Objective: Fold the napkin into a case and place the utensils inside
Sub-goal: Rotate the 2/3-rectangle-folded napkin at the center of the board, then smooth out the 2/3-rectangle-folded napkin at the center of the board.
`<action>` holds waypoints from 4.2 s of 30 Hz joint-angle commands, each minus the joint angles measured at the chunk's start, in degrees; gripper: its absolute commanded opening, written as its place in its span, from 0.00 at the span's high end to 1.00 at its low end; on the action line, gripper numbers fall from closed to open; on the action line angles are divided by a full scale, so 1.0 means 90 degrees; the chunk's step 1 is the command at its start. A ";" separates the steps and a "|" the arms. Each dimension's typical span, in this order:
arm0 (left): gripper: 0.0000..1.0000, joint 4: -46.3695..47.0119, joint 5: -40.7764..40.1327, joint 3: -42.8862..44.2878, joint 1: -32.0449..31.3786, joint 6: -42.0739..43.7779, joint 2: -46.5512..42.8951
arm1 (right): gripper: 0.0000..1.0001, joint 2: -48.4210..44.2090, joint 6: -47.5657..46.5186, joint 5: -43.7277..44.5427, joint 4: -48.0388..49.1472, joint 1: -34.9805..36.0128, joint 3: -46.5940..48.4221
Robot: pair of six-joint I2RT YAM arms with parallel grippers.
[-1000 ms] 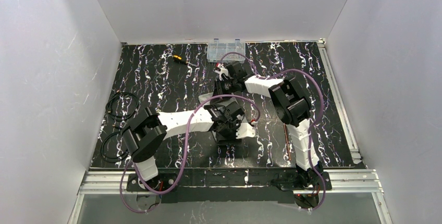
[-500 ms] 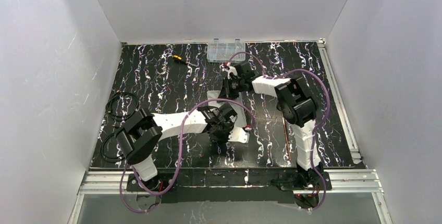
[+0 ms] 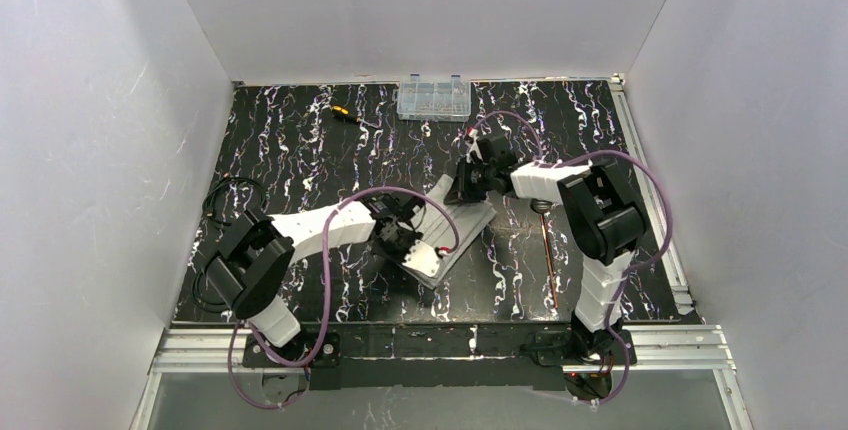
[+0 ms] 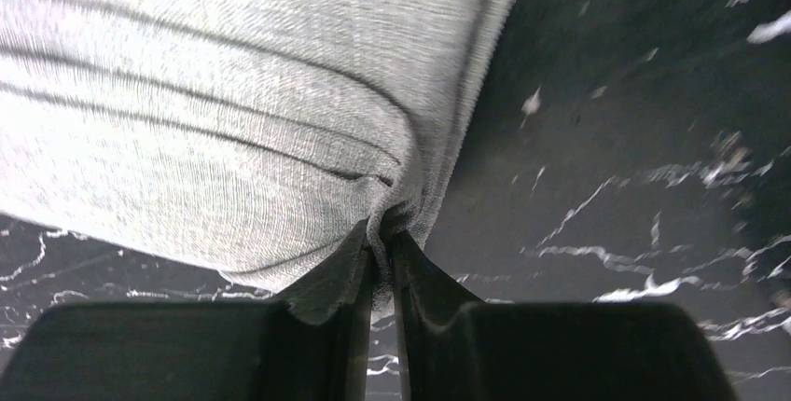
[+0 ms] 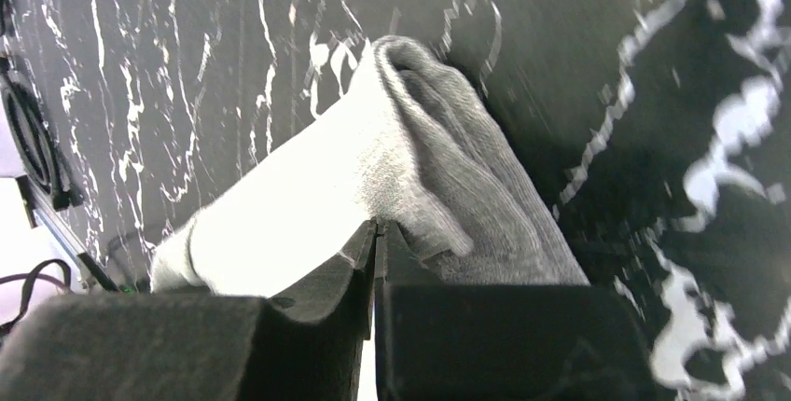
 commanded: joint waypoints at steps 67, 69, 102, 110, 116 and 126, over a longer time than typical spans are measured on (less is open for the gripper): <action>0.49 -0.0734 0.1074 0.1012 0.1603 -0.2929 0.0256 | 0.76 -0.2622 0.2610 0.1639 0.0872 0.0299 -0.3022; 0.49 -0.0660 0.1051 0.0867 0.1561 -0.2945 0.0238 | 0.76 -0.2634 0.2601 0.1674 0.0826 0.0311 -0.3005; 0.02 -0.0043 -0.2211 0.1495 0.1666 -0.3710 -0.2316 | 0.72 -0.2419 0.1566 -0.0338 -0.0014 0.0277 -0.2278; 0.02 -0.0899 -0.1622 0.2242 0.2056 -0.4024 -0.2668 | 0.72 -0.1948 0.1267 -0.0304 -0.0005 0.0263 -0.2599; 0.03 -0.0915 -0.0456 0.1448 0.2056 -0.4777 -0.2775 | 0.71 -0.2679 0.1162 -0.0025 -0.0133 0.0248 -0.2571; 0.25 -0.0852 0.1520 0.1182 0.2058 -0.7123 -0.1105 | 0.69 -0.3162 0.1096 0.0007 -0.0276 0.0265 -0.2242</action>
